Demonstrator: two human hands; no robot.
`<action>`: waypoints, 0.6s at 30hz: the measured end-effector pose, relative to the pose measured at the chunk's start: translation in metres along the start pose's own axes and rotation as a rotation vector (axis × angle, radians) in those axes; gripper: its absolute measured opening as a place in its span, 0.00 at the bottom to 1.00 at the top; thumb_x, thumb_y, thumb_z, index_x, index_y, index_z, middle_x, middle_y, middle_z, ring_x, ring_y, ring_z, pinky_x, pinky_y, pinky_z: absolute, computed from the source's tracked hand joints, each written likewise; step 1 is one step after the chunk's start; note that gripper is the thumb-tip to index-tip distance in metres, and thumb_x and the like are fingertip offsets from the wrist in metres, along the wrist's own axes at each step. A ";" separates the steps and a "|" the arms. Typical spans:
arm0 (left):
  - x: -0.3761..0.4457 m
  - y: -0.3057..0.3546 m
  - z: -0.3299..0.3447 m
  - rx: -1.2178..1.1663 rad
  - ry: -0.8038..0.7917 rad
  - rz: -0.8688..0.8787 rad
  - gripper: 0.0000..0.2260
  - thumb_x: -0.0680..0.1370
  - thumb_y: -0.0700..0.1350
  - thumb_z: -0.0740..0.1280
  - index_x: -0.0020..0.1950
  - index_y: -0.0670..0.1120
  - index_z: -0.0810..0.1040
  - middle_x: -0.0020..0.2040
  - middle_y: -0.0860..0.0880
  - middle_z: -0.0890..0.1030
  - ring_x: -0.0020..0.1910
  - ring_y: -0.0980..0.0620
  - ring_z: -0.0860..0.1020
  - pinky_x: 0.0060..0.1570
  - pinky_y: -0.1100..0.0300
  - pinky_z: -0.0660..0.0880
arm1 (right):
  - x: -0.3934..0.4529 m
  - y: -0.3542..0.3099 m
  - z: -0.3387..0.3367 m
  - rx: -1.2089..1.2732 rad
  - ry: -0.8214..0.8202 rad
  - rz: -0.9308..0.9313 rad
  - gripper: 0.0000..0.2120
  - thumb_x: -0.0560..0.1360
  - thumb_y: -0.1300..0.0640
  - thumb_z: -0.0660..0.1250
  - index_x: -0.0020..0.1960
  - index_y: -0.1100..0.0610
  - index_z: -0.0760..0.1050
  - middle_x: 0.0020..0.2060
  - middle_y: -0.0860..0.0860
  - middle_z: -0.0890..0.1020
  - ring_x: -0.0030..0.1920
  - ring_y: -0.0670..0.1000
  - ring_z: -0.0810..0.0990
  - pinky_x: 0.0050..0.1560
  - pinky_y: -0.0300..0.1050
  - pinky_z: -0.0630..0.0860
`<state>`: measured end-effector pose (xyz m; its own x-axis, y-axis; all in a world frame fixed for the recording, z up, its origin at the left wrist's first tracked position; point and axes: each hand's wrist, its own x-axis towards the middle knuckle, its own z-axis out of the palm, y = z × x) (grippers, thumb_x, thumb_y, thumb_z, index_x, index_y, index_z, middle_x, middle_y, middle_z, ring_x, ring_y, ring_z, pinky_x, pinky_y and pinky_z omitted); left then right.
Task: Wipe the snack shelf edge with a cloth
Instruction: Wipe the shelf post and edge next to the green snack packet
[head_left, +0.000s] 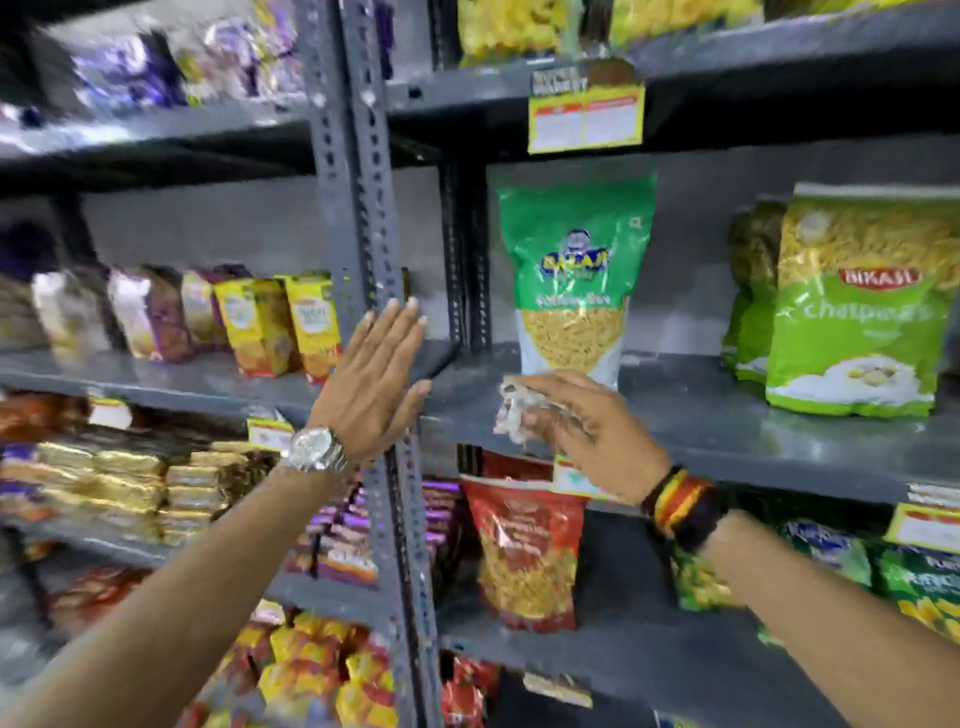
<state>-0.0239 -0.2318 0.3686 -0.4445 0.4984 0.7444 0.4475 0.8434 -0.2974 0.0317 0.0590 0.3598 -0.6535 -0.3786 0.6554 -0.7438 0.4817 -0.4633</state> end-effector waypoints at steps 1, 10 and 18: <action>0.013 -0.015 -0.002 0.029 0.003 0.010 0.28 0.84 0.52 0.53 0.80 0.37 0.57 0.82 0.38 0.55 0.82 0.41 0.51 0.78 0.39 0.53 | 0.024 -0.005 0.002 -0.029 0.018 0.007 0.17 0.77 0.50 0.66 0.65 0.46 0.75 0.58 0.47 0.80 0.61 0.47 0.76 0.65 0.44 0.71; 0.064 -0.067 0.044 0.116 0.153 0.067 0.32 0.83 0.54 0.57 0.82 0.40 0.50 0.82 0.39 0.47 0.82 0.42 0.46 0.80 0.42 0.47 | 0.199 0.028 0.069 -0.251 0.001 0.152 0.16 0.77 0.57 0.65 0.64 0.57 0.76 0.58 0.57 0.82 0.57 0.53 0.80 0.56 0.33 0.72; 0.065 -0.073 0.059 0.077 0.280 0.094 0.32 0.82 0.52 0.58 0.82 0.39 0.51 0.82 0.39 0.50 0.82 0.42 0.48 0.79 0.40 0.50 | 0.272 0.129 0.113 -0.498 -0.045 0.400 0.08 0.73 0.43 0.56 0.51 0.35 0.69 0.53 0.55 0.80 0.52 0.61 0.80 0.50 0.52 0.78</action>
<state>-0.1309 -0.2490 0.4033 -0.1681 0.5088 0.8443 0.4119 0.8144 -0.4088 -0.2578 -0.0706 0.4107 -0.8803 -0.1212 0.4587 -0.2940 0.8982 -0.3269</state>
